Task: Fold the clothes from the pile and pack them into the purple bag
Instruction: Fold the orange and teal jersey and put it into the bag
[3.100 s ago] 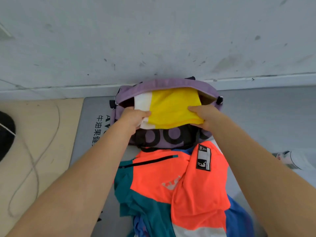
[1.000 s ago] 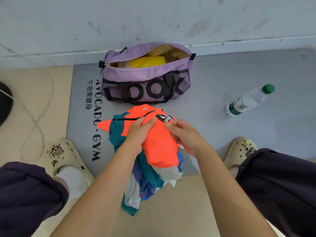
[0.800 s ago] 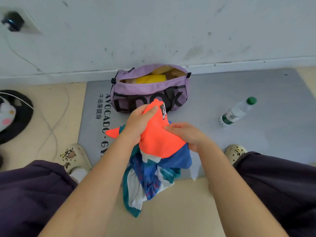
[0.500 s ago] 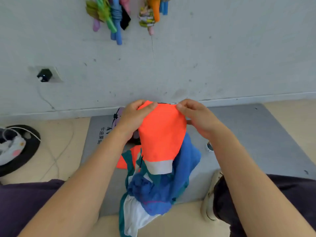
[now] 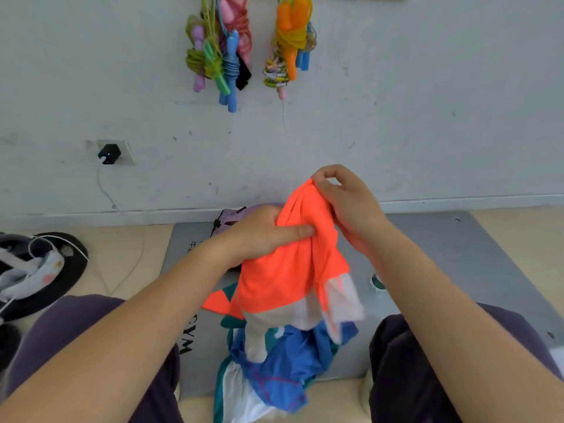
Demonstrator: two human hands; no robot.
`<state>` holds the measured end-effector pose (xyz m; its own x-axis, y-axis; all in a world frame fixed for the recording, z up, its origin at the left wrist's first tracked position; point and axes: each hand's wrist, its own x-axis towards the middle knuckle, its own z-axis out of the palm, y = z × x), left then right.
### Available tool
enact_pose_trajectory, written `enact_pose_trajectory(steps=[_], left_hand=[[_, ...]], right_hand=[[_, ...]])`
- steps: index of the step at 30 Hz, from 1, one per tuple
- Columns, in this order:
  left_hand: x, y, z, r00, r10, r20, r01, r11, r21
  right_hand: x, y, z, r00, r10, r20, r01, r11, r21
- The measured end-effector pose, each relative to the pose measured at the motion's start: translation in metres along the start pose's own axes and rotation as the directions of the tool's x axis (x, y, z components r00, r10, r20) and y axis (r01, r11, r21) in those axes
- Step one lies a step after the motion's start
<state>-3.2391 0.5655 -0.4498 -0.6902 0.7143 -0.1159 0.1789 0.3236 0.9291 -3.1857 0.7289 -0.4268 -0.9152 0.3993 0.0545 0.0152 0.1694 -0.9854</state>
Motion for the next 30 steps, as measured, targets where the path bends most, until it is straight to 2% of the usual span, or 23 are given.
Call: enact_pose_trajectory(steps=[2,4,5,7,9,11,13,14,16,19,21,23,24,26,30], left_hand=[[0.005,-0.007,-0.002,0.973,-0.099,-0.21,0.051,0.974,-0.221],[0.01,-0.008,-0.01,0.916,-0.22,-0.335,0.036,0.877,-0.478],[0.013,-0.007,-0.016,0.897,-0.27,-0.35,0.026,0.823,-0.567],[0.015,-0.007,-0.025,0.891,-0.292,-0.348,-0.002,0.764,-0.645],[0.014,-0.004,-0.028,0.912,-0.257,-0.321,-0.05,0.705,-0.708],[0.012,0.0,-0.029,0.94,-0.182,-0.288,-0.118,0.618,-0.777],[0.008,0.005,-0.031,0.976,-0.042,-0.212,-0.152,0.562,-0.813],[0.007,0.006,-0.031,0.985,0.045,-0.165,-0.16,0.583,-0.796],[0.007,0.002,-0.029,0.983,0.157,-0.092,-0.178,0.724,-0.666],[0.004,-0.005,-0.024,0.994,0.047,-0.095,-0.082,0.909,-0.409],[-0.001,-0.012,-0.018,0.999,-0.015,0.038,0.025,0.96,-0.279],[-0.005,-0.019,-0.005,0.981,-0.016,0.194,0.06,0.973,-0.223],[-0.006,-0.019,0.002,0.979,-0.009,0.203,0.058,0.97,-0.234],[-0.002,-0.023,0.011,0.996,-0.037,0.083,0.059,0.959,-0.278],[0.005,-0.027,0.005,0.993,-0.088,-0.083,0.056,0.941,-0.334]], right_hand=[[-0.001,0.014,0.006,0.992,0.124,0.039,-0.126,0.99,0.061],[-0.003,0.022,0.007,0.981,0.159,0.108,-0.155,0.987,-0.044],[-0.004,0.023,0.007,0.975,0.129,0.183,-0.108,0.987,-0.118],[-0.011,0.023,0.012,0.918,0.085,0.388,-0.016,0.984,-0.177],[-0.022,0.03,0.021,0.84,0.156,0.52,-0.054,0.977,-0.206],[-0.032,0.043,0.033,0.771,0.22,0.597,-0.086,0.966,-0.245],[-0.039,0.05,0.042,0.783,0.274,0.558,-0.17,0.958,-0.233],[-0.039,0.051,0.043,0.801,0.291,0.523,-0.222,0.956,-0.193],[-0.036,0.047,0.041,0.822,0.246,0.513,-0.254,0.966,-0.055],[-0.029,0.031,0.03,0.858,0.13,0.496,-0.291,0.92,0.263],[-0.022,0.021,0.019,0.882,0.163,0.442,-0.369,0.823,0.431],[-0.018,0.014,0.008,0.872,0.244,0.425,-0.441,0.769,0.462],[-0.017,0.012,0.005,0.861,0.273,0.429,-0.462,0.773,0.434],[-0.016,0.012,0.003,0.851,0.29,0.438,-0.468,0.797,0.381],[-0.012,0.014,0.005,0.886,0.242,0.397,-0.41,0.807,0.424]])
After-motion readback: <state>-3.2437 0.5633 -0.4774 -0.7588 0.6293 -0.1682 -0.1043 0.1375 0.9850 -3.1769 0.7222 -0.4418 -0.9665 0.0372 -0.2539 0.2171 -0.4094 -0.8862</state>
